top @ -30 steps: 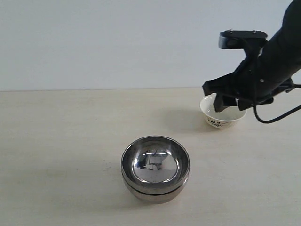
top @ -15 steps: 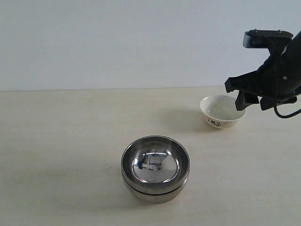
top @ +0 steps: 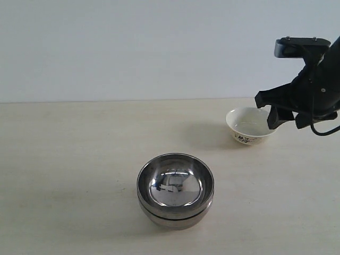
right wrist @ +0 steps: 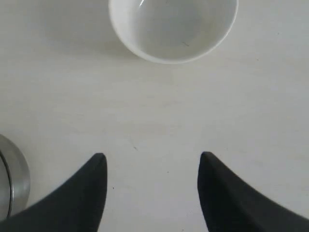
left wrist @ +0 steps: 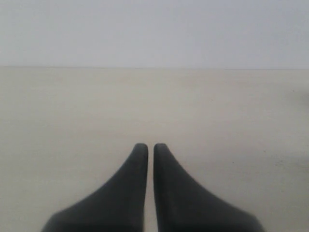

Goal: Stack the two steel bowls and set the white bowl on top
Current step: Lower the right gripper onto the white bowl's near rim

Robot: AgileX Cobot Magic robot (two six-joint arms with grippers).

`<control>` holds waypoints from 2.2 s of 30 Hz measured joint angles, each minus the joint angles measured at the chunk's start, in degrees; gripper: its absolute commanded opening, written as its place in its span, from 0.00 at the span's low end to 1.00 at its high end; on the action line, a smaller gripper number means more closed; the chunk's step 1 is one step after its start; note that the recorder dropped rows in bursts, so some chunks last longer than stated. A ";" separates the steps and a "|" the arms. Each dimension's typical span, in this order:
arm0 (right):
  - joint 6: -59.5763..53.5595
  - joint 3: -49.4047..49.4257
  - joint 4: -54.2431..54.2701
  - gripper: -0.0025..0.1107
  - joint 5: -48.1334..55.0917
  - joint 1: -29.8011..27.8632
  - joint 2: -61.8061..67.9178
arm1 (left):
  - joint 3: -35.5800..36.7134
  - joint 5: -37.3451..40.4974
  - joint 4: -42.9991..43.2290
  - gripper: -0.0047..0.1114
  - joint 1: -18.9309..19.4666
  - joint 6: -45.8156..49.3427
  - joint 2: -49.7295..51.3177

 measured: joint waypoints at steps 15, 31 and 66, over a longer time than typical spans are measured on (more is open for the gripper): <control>1.44 -1.22 -0.24 0.46 -6.67 -0.26 3.41 | 0.00 0.00 0.00 0.07 0.00 0.00 0.00; 1.12 -18.74 1.14 0.46 -1.98 -7.42 16.51 | 0.00 0.00 0.00 0.07 0.00 0.00 0.00; -3.06 -27.65 9.75 0.46 -6.98 -9.86 37.11 | 0.00 0.00 0.00 0.07 0.00 0.00 0.00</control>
